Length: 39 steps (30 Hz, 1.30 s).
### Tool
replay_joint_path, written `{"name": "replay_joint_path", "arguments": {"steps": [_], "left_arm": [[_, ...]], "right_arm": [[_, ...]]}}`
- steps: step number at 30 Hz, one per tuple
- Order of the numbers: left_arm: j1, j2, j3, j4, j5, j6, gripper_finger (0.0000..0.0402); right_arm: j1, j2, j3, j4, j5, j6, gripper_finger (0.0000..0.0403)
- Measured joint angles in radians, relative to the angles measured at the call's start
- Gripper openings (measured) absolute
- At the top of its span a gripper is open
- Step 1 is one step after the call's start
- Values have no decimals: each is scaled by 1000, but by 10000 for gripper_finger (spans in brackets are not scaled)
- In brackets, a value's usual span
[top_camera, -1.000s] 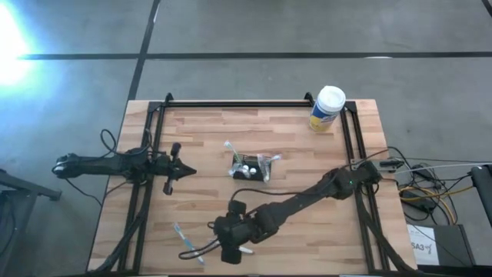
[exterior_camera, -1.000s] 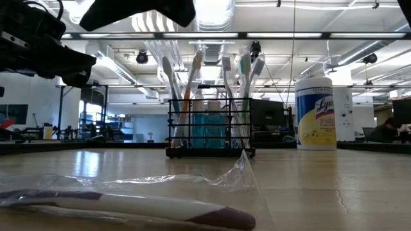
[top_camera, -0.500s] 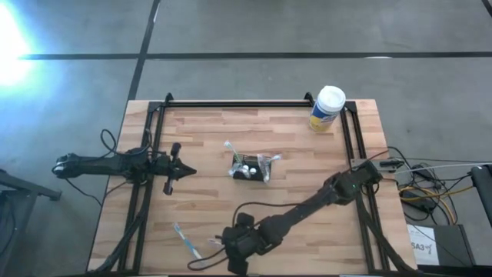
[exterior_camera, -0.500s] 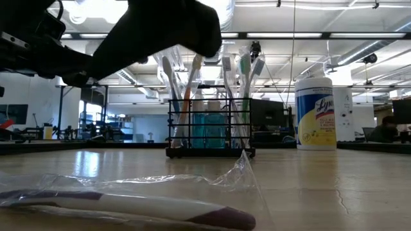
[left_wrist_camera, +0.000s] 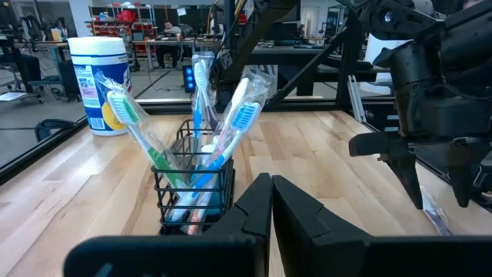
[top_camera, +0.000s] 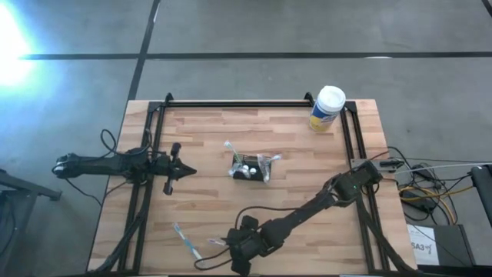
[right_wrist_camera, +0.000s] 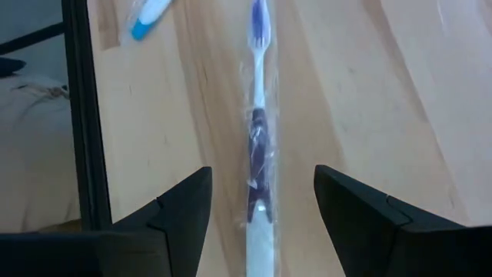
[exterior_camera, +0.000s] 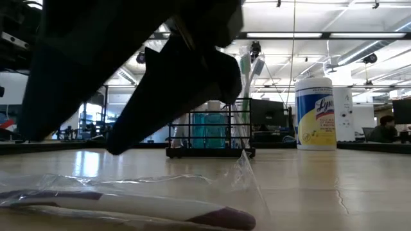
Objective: Pick & Place toothbrushing station
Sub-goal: Put the violet toothbrush into the black mesh organizer
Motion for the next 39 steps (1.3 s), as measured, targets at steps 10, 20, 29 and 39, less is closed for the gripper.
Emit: {"name": "replay_joint_path", "arguments": {"steps": [10,20,29,39], "left_arm": [[0,1,0,0,0,0,19],[0,1,0,0,-1,0,19],[0,1,0,0,-1,0,19],[0,1,0,0,-1,0,19]], "right_arm": [[9,0,-43,15,-5,19,226],[8,-1,-98,89,-8,20,226],[5,-8,-138,106,1,64,213],[-6,-8,-148,77,4,81,106]]}}
